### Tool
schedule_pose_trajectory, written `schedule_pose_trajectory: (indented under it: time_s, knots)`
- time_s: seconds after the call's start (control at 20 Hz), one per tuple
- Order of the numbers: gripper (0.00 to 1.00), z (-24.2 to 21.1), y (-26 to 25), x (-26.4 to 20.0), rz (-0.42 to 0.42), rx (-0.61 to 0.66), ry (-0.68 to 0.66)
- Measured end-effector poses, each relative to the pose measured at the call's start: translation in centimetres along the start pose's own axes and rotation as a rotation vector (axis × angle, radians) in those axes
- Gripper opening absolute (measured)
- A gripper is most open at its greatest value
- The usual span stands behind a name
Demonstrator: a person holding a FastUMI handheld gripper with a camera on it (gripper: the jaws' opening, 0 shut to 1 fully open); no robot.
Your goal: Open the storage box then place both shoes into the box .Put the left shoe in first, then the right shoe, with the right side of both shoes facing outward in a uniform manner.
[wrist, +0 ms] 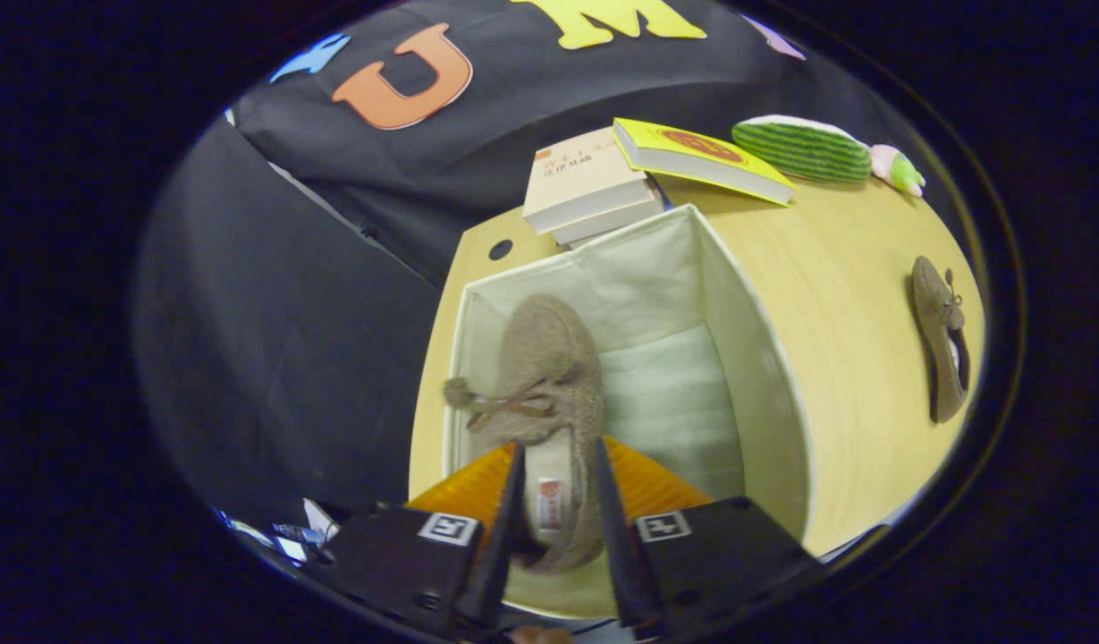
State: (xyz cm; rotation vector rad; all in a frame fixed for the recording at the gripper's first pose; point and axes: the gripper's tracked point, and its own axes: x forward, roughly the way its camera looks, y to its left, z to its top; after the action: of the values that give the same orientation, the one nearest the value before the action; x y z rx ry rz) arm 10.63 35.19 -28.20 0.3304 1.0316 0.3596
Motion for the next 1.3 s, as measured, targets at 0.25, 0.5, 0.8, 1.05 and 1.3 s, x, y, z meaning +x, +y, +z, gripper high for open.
schedule_pose_trajectory:
  time_s: [0.25, 0.5, 0.8, 1.05, 1.3]
  knots:
    - [1.00, 1.5, -0.4, -3.8, -0.046, -0.177, -0.065]
    - [1.00, 3.0, -1.9, -8.5, -0.119, -0.290, -0.134]
    - [1.00, 4.4, -7.1, -12.1, -0.169, -0.355, -0.152]
    - [1.00, 6.2, -13.8, -13.7, -0.237, -0.345, -0.167]
    - [1.00, 7.4, -22.4, -15.1, -0.372, -0.333, -0.189]
